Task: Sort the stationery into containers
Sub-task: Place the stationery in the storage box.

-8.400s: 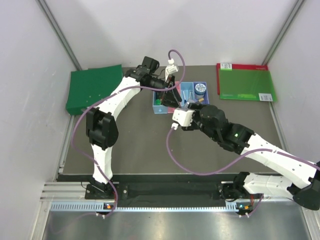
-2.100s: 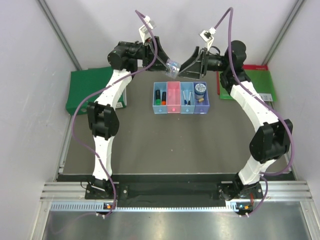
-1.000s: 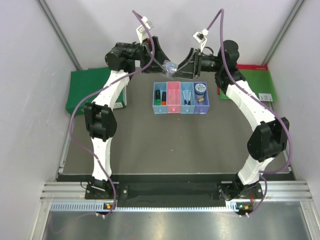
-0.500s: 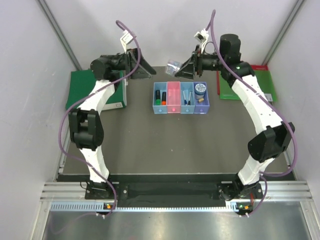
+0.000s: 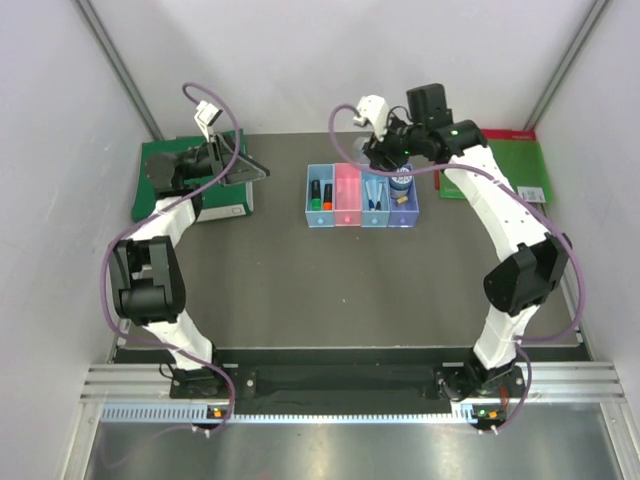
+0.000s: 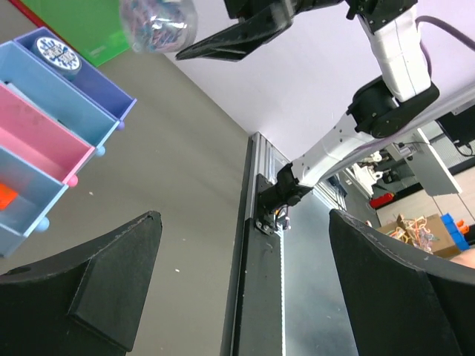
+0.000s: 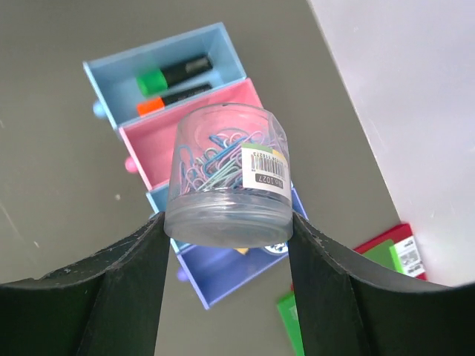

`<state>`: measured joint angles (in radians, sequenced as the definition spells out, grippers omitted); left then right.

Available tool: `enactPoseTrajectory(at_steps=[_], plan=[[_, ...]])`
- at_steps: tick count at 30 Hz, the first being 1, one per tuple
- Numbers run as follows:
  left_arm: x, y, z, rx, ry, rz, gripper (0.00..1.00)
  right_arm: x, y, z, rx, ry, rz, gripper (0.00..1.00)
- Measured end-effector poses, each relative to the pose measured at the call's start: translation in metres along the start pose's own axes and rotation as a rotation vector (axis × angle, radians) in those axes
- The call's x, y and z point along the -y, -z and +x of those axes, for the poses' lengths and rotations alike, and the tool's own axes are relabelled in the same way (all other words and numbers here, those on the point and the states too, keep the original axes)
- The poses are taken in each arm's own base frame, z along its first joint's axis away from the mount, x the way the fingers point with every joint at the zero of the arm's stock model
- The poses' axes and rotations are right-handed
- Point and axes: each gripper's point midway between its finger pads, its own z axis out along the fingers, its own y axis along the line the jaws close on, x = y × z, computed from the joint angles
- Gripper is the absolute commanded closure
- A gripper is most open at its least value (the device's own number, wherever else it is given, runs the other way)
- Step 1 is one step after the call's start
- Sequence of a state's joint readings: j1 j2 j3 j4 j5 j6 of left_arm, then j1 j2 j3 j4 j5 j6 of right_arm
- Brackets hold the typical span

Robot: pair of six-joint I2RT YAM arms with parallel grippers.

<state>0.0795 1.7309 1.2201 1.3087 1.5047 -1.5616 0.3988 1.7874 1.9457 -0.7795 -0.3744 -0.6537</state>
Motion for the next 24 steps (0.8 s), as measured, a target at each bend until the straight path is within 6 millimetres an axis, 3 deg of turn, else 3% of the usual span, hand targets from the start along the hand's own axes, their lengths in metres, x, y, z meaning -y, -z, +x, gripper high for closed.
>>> enactPoseTrajectory(at_steps=[13,15,24], plan=[[0.016,0.014,0.023,0.031,-0.029,-0.033,0.01,-0.045,-0.054,0.018,-0.195,0.435,-0.18,0.89],[0.017,0.017,0.028,0.037,-0.029,-0.04,0.01,-0.051,-0.065,0.025,-0.218,0.474,-0.214,0.92],[0.027,0.028,0.042,0.063,-0.052,-0.071,0.01,-0.06,-0.106,0.071,-0.343,0.566,-0.306,0.9]])
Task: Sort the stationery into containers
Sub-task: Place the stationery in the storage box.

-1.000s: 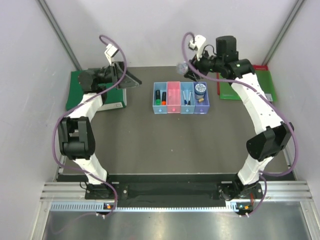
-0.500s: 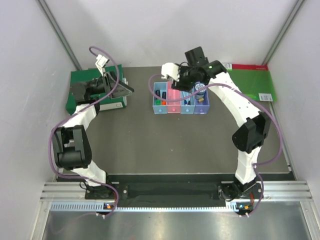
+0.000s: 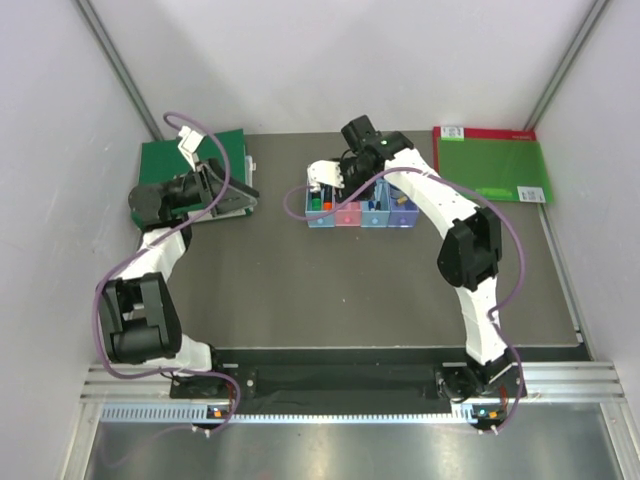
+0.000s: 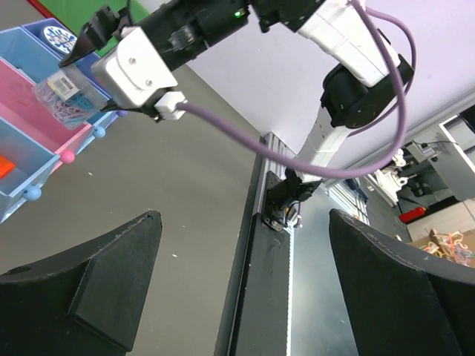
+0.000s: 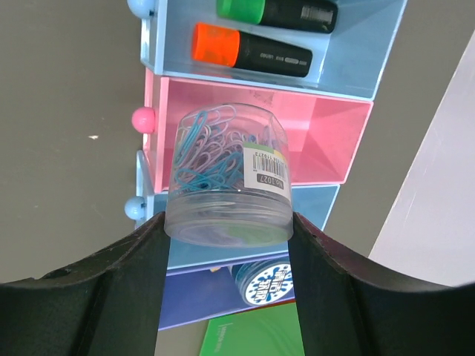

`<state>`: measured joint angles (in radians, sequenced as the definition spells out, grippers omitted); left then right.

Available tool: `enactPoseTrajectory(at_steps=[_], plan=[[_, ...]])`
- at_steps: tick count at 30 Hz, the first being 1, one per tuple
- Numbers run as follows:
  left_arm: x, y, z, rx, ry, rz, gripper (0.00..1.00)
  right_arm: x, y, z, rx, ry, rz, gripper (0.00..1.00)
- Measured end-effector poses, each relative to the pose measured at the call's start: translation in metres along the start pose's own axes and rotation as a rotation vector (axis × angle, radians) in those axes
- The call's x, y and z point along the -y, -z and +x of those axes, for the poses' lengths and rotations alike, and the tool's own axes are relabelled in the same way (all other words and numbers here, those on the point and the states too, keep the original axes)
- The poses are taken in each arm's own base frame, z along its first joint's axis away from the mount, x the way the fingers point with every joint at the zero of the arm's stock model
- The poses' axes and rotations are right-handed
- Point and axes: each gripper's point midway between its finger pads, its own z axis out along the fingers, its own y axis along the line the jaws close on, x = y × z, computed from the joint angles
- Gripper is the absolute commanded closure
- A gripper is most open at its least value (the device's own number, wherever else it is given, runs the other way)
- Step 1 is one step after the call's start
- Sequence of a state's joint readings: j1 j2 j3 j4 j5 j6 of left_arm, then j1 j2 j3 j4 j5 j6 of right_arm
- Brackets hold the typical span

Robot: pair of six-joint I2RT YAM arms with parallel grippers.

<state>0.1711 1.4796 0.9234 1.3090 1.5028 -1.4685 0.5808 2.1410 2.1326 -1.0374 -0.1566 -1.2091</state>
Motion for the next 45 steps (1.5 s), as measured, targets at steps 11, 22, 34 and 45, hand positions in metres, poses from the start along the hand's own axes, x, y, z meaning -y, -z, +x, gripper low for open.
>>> enactPoseTrajectory(at_steps=[11,22,34,45], plan=[[0.018,0.011,-0.002,0.027,-0.065,-0.029,0.01,0.006,-0.025,0.018,-0.083,0.09,-0.005,0.89],[0.016,0.019,-0.002,0.049,-0.059,-0.055,0.01,0.021,-0.037,0.03,-0.157,0.181,0.038,0.86],[0.014,0.027,-0.002,0.068,-0.063,-0.079,0.01,0.036,-0.058,0.03,-0.22,0.29,0.087,0.8],[0.01,0.032,0.0,0.08,-0.076,-0.096,0.01,0.046,-0.056,0.028,-0.269,0.382,0.111,0.8]])
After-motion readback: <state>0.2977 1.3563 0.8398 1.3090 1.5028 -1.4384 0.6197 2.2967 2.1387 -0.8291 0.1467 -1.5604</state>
